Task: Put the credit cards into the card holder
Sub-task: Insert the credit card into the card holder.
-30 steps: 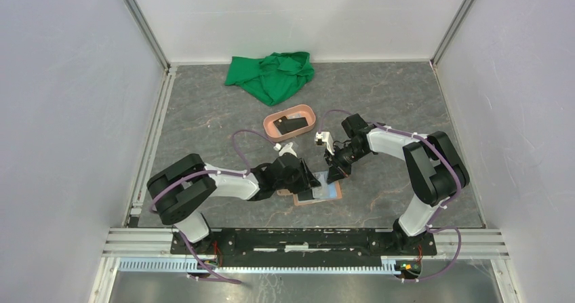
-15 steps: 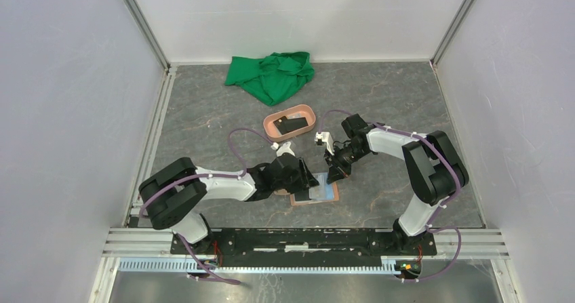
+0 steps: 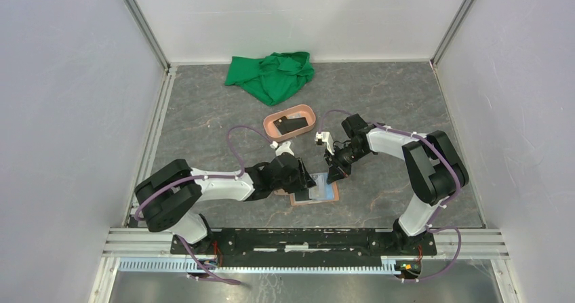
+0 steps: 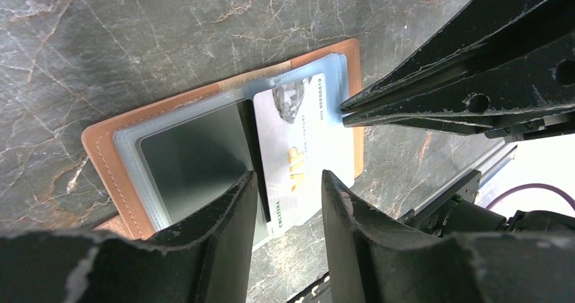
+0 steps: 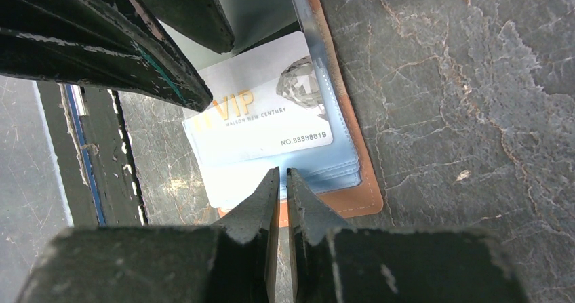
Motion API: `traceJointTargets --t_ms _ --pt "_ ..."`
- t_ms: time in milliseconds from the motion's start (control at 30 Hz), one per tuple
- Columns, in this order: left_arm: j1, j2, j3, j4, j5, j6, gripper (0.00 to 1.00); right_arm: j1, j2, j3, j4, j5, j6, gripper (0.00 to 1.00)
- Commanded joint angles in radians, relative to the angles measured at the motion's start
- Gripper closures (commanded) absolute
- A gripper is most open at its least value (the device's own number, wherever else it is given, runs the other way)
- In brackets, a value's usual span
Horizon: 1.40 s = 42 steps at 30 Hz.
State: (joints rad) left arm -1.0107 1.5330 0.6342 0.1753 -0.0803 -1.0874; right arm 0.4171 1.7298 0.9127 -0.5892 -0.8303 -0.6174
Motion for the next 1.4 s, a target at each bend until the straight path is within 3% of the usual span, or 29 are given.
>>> traceJointTargets --t_ms 0,333,833,1367 --pt "-0.009 -0.005 0.043 0.005 -0.012 0.047 0.55 0.006 0.004 0.022 0.012 -0.007 -0.007 0.86" --pt "-0.026 0.069 0.093 0.028 0.028 0.054 0.6 0.005 0.002 0.023 0.011 -0.009 -0.007 0.86" --pt "-0.032 -0.055 0.073 -0.093 -0.071 0.134 0.55 0.006 0.006 0.023 0.012 -0.007 -0.009 0.86" --pt "-0.037 0.053 0.134 -0.14 -0.019 0.133 0.6 0.006 0.01 0.025 0.011 -0.004 -0.009 0.86"
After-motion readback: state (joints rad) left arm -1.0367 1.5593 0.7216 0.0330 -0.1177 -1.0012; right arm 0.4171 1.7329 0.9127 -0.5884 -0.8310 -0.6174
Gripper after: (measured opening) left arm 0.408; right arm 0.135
